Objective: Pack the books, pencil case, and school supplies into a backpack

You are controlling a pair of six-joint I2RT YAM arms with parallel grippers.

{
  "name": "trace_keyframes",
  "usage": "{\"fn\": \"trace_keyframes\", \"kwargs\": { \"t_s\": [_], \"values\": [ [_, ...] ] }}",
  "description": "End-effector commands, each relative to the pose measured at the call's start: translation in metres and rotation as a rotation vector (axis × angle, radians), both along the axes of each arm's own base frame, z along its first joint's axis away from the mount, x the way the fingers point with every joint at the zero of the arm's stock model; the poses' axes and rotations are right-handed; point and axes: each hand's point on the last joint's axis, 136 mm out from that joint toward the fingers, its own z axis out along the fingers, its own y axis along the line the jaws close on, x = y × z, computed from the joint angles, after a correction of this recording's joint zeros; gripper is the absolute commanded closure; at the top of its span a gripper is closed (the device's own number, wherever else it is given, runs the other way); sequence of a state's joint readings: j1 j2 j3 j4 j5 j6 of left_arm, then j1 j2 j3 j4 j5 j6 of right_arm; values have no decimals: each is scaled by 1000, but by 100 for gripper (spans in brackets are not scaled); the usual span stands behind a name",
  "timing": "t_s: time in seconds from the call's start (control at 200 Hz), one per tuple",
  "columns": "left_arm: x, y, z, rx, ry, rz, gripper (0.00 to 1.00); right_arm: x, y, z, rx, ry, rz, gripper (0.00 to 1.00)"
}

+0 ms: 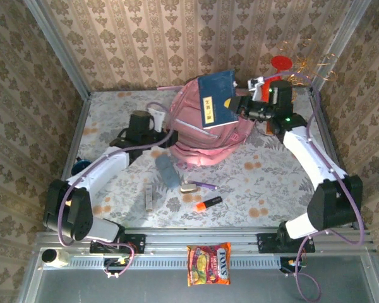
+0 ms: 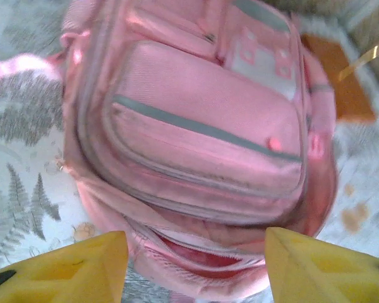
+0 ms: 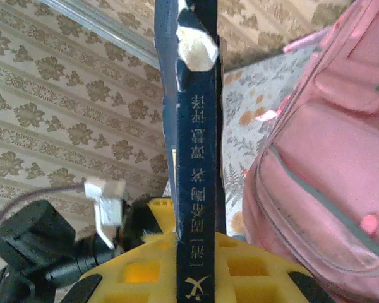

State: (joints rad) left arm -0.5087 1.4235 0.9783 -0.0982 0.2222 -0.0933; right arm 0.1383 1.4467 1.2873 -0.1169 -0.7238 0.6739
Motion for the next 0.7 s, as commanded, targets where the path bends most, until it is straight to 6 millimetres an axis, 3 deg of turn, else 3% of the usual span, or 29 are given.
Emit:
{"fn": "trace_keyframes", "kwargs": {
  "t_s": [0.0,0.175,0.325,0.56,0.595,0.695],
  "values": [
    [-6,-11,-18,296,-160,-203,39,-8,-13,0,-53,16,-21,100],
    [-29,-56,-31,405,-265,-487,34,-10,-16,3,-62,14,-27,100],
    [-32,-91,-39,429,-289,-625,34,-8,-30,-2,-62,28,-62,100],
    [-22,-119,-65,480,-263,-731,48,-3,-53,-15,-53,77,-127,100],
    [-25,-122,-67,470,-250,-751,48,-9,-55,-5,-52,51,-130,100],
    [-26,-127,-73,453,-238,-781,48,-11,-63,-8,-66,59,-154,100]
  ]
}}
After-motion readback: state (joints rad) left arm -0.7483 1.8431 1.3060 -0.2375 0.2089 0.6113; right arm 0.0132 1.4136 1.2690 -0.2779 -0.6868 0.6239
